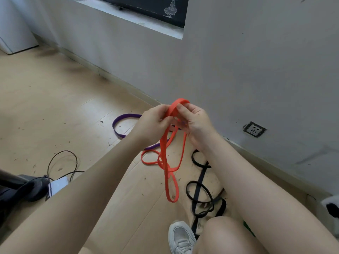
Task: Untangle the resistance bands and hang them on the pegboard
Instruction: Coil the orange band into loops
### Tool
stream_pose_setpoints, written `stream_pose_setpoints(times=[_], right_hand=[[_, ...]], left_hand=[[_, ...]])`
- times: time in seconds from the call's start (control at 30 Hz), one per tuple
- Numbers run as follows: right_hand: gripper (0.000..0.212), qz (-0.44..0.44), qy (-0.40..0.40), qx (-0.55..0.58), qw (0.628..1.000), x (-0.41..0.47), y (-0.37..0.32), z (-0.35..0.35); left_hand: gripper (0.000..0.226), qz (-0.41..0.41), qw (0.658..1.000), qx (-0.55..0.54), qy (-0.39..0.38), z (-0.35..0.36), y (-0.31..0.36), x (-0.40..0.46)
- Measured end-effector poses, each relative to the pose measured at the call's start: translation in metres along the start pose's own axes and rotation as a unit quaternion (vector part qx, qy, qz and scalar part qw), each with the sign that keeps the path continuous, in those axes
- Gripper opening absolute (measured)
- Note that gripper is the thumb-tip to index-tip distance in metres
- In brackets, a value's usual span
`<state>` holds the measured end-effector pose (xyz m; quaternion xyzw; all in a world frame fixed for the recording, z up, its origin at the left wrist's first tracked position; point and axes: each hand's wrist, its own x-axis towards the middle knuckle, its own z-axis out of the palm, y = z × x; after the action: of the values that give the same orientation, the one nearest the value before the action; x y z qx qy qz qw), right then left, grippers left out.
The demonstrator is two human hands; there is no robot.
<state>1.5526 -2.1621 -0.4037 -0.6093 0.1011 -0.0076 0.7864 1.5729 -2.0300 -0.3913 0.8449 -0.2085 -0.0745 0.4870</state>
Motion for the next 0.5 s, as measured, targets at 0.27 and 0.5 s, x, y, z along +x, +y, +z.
stream_pose_setpoints(times=[0.27, 0.5], right_hand=[[0.019, -0.146, 0.121, -0.216, 0.958, -0.010, -0.027, 0.000], [0.012, -0.121, 0.118, -0.131, 0.977, -0.013, -0.037, 0.002]], left_hand=[[0.019, 0.026, 0.996, 0.070, 0.044, 0.008, 0.023, 0.009], [0.021, 0.028, 0.994, 0.033, 0.101, 0.021, 0.026, 0.005]])
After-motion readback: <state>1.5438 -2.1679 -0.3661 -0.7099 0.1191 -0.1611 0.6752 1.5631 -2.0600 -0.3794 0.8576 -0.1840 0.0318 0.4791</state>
